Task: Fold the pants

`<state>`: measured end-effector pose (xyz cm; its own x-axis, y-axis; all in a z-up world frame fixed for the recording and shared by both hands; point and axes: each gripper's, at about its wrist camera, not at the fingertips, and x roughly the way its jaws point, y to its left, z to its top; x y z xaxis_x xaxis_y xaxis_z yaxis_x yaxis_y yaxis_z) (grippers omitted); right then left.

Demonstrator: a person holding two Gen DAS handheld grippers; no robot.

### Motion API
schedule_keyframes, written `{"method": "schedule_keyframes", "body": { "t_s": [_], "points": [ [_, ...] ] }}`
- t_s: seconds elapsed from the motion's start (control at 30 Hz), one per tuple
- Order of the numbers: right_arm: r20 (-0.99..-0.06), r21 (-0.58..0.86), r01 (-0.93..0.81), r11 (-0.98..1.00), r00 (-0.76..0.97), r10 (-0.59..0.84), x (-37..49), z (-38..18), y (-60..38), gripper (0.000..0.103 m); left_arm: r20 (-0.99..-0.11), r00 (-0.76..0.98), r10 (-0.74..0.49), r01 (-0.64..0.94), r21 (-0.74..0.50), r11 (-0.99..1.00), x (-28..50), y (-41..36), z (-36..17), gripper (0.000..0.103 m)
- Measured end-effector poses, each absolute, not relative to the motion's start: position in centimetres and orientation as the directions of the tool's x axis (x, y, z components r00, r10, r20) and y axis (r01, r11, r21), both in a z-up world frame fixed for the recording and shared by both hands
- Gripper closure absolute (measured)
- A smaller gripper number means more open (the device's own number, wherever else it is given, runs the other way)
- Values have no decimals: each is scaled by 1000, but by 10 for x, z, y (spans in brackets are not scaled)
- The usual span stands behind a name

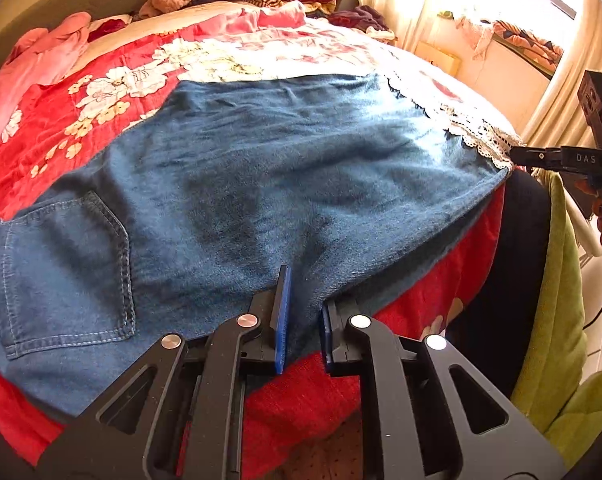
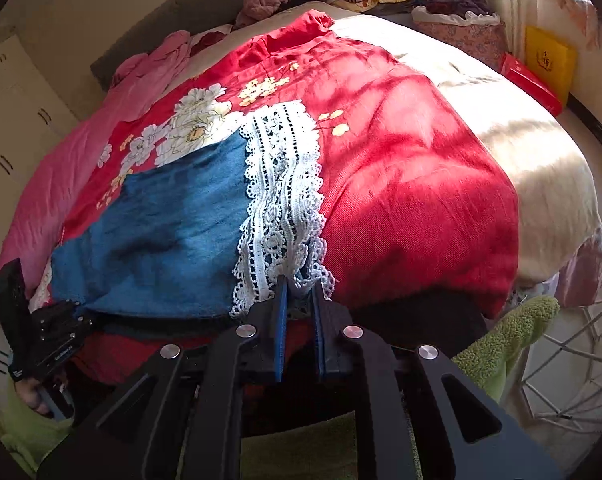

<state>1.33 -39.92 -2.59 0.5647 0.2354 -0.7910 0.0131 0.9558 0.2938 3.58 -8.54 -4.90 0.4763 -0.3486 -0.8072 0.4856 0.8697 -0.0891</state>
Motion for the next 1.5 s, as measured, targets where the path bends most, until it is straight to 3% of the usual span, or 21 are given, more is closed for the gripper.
{"method": "schedule_keyframes", "body": {
  "t_s": [0.07,0.2,0.27,0.4,0.5,0.6,0.8,0.9,0.93,0.97,1.0,1.27,1.5],
  "points": [
    [-786,245,20,969,589,187,10,-18,-400,74,-809,473,-348,489,-88,868,34,-86,-50,92],
    [-730,197,-29,980,663,167,4,7,-392,68,-807,462,-369,500,-106,860,29,-86,-47,65],
    [-716,201,-98,975,664,214,7,10,-377,63,-804,463,-374,509,-104,854,24,-87,-45,63],
    [-739,176,-196,965,621,261,21,-1,-343,60,-783,489,-384,506,-104,856,12,-78,-28,51],
    [-794,148,-188,971,562,230,33,-23,-334,55,-748,558,-359,451,-90,888,10,-55,-9,35],
    [-819,166,-172,971,525,233,36,-44,-338,54,-728,636,-255,315,-57,947,19,-16,3,20],
    [-805,196,-175,965,533,261,34,-42,-343,54,-748,659,78,-75,38,996,52,73,-3,12],
    [-802,194,-176,965,538,259,33,-43,-343,54,-774,625,97,-141,10,990,65,97,-13,12],
    [-802,193,-178,965,538,260,33,-43,-343,54,-782,620,56,-124,-27,992,68,98,-17,24],
    [-801,196,-176,965,538,261,33,-43,-343,54,-786,618,-5,-95,-82,992,71,97,-21,43],
    [-801,197,-175,965,538,261,33,-43,-343,54,-792,609,-46,-89,-126,988,74,95,-25,71],
    [-801,197,-180,964,537,264,31,-43,-343,54,-746,664,53,-136,-50,990,90,102,-11,73],
    [-803,183,-187,965,539,256,31,-43,-341,54,-756,645,108,-168,-2,986,77,104,-22,52]
  ]
}}
